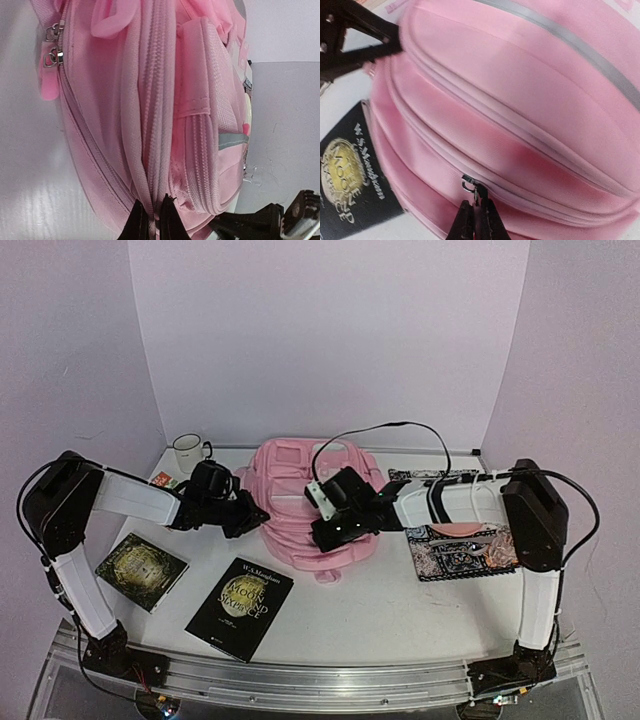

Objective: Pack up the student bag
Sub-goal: Zip the student bag into the second largest pocket of the bag, then hold the second largest pocket of the student bag, then zip the student bag into the second largest pocket of the bag.

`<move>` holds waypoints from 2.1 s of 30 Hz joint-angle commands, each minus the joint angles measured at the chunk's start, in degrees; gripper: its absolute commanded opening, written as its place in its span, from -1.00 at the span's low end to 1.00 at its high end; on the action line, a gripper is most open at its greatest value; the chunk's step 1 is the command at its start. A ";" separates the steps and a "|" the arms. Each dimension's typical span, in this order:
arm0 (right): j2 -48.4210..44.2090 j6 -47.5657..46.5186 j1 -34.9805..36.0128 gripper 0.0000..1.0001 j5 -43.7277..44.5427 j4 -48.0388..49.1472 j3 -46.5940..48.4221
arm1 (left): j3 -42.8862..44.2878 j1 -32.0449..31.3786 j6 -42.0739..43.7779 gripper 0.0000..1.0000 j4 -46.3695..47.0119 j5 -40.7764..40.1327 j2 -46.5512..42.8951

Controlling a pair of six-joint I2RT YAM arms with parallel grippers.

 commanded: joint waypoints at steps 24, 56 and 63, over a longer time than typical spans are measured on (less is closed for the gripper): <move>-5.18 -2.67 -5.29 -1.00 -6.59 -5.15 4.13 | 10.38 -0.58 16.53 0.19 -15.06 -7.86 -6.85; -3.19 -8.25 -2.64 -1.00 3.17 -5.40 5.31 | 1.96 -7.79 -16.33 -0.95 10.85 -3.23 3.19; -5.55 -13.12 -12.84 -1.00 6.40 -5.41 0.91 | -2.94 -6.47 -15.40 -1.00 10.80 -5.06 -2.42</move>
